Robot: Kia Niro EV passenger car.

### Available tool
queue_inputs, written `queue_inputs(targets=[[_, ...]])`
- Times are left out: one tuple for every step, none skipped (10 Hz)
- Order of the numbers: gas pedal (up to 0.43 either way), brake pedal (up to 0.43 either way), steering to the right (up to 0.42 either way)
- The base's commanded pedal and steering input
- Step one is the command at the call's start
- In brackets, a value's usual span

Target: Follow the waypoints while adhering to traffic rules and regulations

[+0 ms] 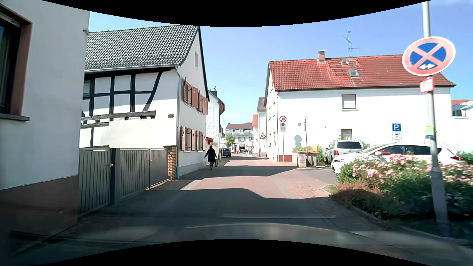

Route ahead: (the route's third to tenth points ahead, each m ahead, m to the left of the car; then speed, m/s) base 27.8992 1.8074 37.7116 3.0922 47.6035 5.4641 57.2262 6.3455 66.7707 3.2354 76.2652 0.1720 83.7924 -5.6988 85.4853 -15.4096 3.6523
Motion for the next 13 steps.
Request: queue_inputs(targets=[[0.020,0.000,-0.016],[0.028,0.000,-0.016],[0.039,0.000,-0.015],[0.039,0.000,-0.014],[0.039,0.000,-0.013],[0.039,0.000,-0.013],[0.039,0.000,-0.012],[0.039,0.000,-0.010],[0.039,0.000,-0.009],[0.039,0.000,-0.009],[0.039,0.000,-0.008],[0.039,0.000,-0.007],[0.039,0.000,-0.007]])
